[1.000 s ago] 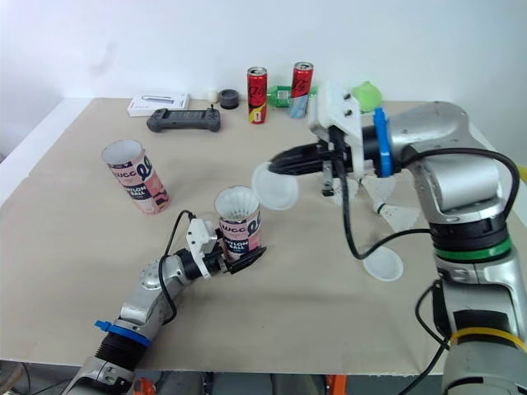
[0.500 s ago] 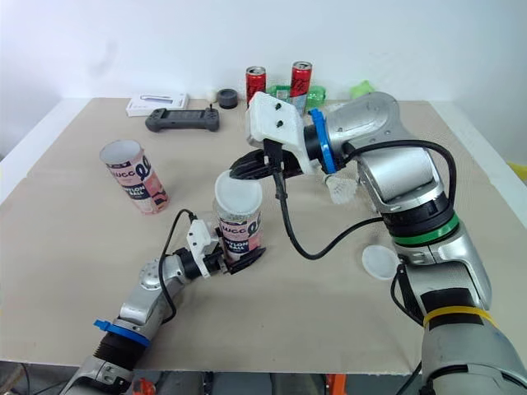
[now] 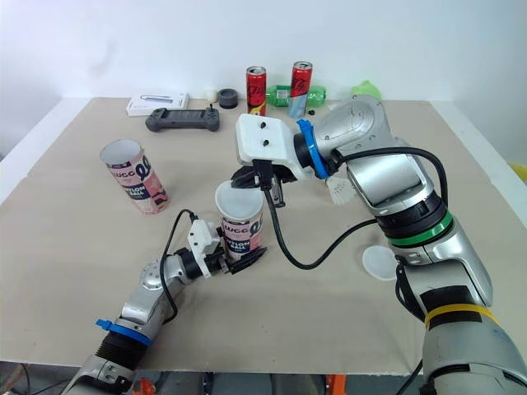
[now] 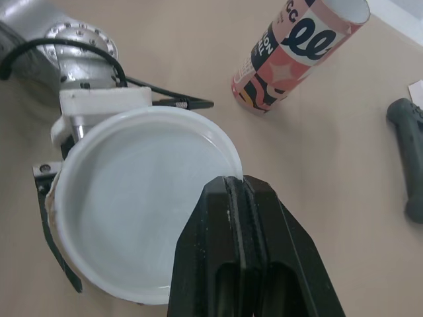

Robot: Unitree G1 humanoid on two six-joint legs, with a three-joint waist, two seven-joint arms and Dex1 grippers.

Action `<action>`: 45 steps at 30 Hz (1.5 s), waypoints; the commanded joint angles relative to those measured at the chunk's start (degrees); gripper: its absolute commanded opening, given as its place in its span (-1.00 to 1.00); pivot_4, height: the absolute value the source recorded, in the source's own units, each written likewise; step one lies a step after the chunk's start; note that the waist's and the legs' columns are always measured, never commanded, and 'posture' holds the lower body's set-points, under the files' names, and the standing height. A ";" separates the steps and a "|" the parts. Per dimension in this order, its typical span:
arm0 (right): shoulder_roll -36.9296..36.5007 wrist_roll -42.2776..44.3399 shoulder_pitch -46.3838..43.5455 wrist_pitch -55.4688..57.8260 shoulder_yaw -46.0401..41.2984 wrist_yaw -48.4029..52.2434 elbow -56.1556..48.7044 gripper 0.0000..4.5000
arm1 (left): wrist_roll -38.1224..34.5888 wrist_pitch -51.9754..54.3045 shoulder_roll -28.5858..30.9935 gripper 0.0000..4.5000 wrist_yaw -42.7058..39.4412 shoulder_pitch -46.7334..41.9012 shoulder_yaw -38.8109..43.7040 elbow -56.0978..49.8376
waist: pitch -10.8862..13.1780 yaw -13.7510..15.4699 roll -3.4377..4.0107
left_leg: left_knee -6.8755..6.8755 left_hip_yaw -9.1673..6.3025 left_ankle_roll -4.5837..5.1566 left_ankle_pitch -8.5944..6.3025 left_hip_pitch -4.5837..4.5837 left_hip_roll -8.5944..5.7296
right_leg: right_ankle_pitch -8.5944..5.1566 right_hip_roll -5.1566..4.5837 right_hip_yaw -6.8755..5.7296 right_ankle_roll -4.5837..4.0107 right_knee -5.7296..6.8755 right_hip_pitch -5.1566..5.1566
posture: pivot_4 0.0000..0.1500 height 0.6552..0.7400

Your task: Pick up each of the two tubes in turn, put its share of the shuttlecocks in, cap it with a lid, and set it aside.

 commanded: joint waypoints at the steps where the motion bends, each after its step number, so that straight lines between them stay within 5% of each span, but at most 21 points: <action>1: -0.69 -1.43 -1.40 -2.32 0.53 1.86 -1.81 -0.98 | 0.73 1.00 0.17 0.76 1.05 0.44 0.42 1.90 | 0.00 0.00 0.00 | 0.00 0.00 0.00 0.00 0.00 0.00 | 0.00 0.00 0.00 0.00 0.00 0.00 | 1.00 1.00; 20: 0.40 -5.61 1.87 -7.13 2.26 2.34 -2.92 -0.98 | 1.18 0.90 0.04 0.76 1.28 0.67 0.33 1.34 | 0.00 0.02 0.00 | 0.00 -0.01 0.00 0.00 -0.02 -0.01 | -0.05 -0.01 0.00 -0.07 -0.01 0.01 | 1.00 1.00; 26: 1.47 -2.13 -1.92 -5.18 -2.84 2.00 -1.60 0.11 | 1.09 1.09 0.18 0.76 1.22 0.89 0.33 0.98 | 0.00 0.00 0.00 | 0.00 -0.01 0.00 0.00 -0.01 -0.01 | -0.04 -0.01 0.00 -0.06 -0.01 0.00 | 1.00 1.00; 30: 1.37 1.22 -3.98 -2.91 -6.07 1.68 -1.76 0.00 | 0.98 1.28 0.21 0.76 1.31 1.18 0.15 0.54 | 0.01 -0.04 0.00 | -0.01 -0.01 0.00 0.00 -0.02 0.00 | -0.04 0.00 0.00 -0.06 -0.01 -0.04 | 1.00 1.00; 35: -0.41 3.02 -2.92 -0.60 -5.64 3.66 -2.13 -0.95 | 0.90 1.31 0.07 0.76 1.39 1.17 0.09 0.65 | 0.01 -0.04 -0.01 | -0.05 -0.02 0.00 0.00 -0.02 0.00 | -0.07 -0.01 -0.02 -0.11 -0.01 -0.03 | 1.00 1.00; 45: -0.68 -1.45 8.15 -3.05 2.45 3.91 -3.28 -0.95 | 1.02 1.11 -0.10 0.76 1.52 1.33 0.01 0.57 | -0.10 -0.04 -0.06 | -0.07 -0.05 0.00 0.00 0.04 0.02 | -0.09 0.01 -0.07 -0.11 -0.01 0.00 | 1.00 1.00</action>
